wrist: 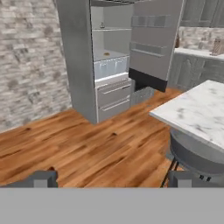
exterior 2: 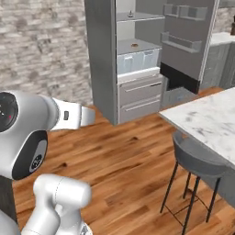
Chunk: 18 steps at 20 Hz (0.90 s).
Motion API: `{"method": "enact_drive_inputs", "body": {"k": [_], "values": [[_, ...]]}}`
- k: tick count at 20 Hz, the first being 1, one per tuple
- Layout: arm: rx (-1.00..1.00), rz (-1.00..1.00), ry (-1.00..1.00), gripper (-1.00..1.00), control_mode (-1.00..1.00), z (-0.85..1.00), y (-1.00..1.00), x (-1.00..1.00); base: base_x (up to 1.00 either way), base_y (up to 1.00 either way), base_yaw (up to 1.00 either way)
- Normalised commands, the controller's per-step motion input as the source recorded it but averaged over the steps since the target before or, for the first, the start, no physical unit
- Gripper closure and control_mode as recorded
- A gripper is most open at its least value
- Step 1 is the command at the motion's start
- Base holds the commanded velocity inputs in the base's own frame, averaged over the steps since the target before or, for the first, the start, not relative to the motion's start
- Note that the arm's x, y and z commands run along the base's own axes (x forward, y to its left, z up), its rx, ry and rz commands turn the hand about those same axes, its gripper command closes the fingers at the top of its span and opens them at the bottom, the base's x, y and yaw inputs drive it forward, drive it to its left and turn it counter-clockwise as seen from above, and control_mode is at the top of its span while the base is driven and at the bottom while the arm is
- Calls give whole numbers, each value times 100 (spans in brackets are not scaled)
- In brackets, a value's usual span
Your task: Retrieve the bottle and the shaker from the cabinet and place them next to the mixing bowl on the counter. Then add garlic from the fridge to the mixing bowl.
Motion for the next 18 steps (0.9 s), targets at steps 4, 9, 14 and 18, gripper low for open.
{"method": "enact_drive_inputs", "body": {"k": [4,9,14,18], "values": [[0,0,0,-100,100,0,0,0,100,50,-11],[0,0,0,-100,100,0,0,0,100,22,-10],[0,0,0,-100,100,0,0,0,100,7,-13],[0,0,0,-100,100,0,0,0,100,1,-16]]}}
